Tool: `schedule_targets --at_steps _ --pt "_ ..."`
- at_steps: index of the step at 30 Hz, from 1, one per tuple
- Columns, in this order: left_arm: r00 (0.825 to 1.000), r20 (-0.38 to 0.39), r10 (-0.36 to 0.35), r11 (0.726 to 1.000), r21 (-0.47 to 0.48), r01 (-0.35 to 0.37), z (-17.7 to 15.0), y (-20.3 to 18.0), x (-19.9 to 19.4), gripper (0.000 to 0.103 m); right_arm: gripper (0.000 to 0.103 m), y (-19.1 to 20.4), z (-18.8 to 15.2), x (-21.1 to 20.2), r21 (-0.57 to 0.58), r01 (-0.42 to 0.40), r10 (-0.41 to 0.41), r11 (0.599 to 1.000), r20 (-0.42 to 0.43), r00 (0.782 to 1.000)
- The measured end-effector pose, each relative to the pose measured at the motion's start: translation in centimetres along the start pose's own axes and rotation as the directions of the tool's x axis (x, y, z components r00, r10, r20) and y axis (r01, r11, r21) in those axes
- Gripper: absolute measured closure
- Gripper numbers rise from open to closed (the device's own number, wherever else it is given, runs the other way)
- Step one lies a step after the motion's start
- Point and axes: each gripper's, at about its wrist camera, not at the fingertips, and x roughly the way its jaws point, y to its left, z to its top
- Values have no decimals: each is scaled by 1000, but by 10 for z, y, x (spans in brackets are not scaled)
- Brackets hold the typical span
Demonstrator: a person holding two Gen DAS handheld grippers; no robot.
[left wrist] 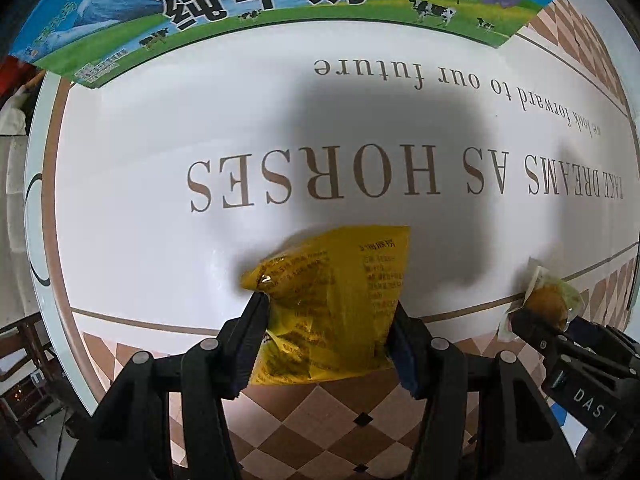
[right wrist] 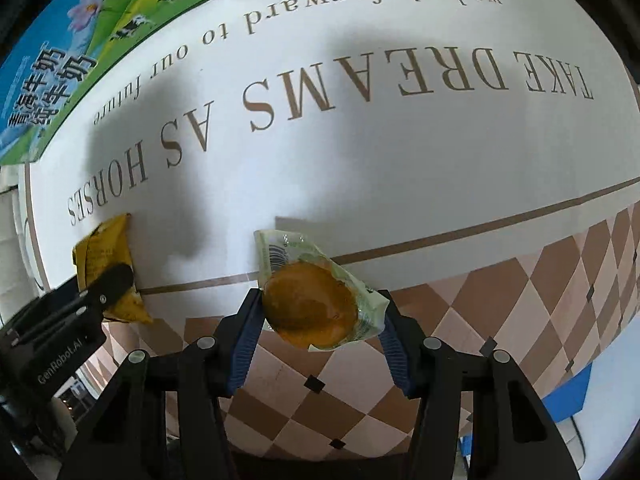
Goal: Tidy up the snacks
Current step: 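Carry the wrapped egg and yellow bag into the box and open both tools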
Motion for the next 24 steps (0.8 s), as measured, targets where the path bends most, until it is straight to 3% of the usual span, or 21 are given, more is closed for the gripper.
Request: schedule_targets --at_steps 13,24 --pt "1000 16 13 1000 6 -13 -10 3 12 48 44 34 -25 14 -15 64 -64 998 33 997" --pt "998 63 -26 1000 -7 27 -29 12 -25 57 45 27 -49 -5 -14 10 -9 1000 55 998"
